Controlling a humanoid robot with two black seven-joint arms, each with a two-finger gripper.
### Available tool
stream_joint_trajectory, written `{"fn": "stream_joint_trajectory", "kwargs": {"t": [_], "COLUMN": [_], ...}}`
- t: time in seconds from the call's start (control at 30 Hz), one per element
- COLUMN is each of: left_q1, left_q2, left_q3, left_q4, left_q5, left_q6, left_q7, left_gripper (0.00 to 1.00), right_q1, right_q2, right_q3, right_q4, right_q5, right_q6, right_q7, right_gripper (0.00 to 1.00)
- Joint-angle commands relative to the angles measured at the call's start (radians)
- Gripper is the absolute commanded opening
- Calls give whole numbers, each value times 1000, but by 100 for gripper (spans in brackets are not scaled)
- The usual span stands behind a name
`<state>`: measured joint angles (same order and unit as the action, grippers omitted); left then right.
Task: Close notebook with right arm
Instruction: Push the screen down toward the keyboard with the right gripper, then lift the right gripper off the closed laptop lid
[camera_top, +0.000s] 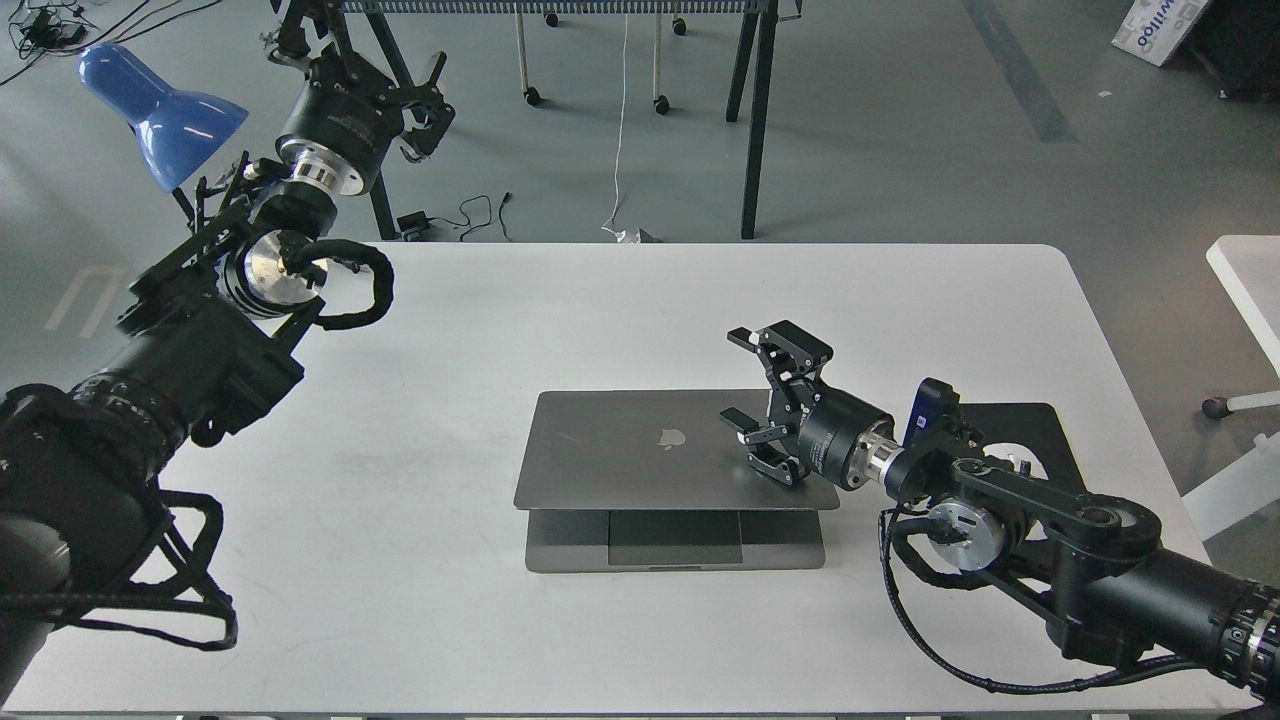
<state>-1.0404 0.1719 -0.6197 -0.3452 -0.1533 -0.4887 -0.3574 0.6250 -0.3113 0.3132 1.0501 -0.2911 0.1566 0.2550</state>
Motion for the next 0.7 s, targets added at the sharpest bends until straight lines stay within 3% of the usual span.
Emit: {"fn": "stream_joint_trajectory", "kwargs": {"t": [0.0,0.67], "left_q1": [-1,-1], "left_q2": [0,-2], "left_q3": [0,0], "left_q4": [0,0], "left_q5": [0,0], "left_q6": [0,0], "left_q7": [0,0], "left_gripper": [100,100], "right_q1": [-27,-51], "right_q2": [5,21], "right_q3": [0,-46], "right_q4": [-12,-71], "right_q5": [-28,-39], "right_q6": [0,-11], "right_q7": [0,0], "right_gripper": [100,100]}}
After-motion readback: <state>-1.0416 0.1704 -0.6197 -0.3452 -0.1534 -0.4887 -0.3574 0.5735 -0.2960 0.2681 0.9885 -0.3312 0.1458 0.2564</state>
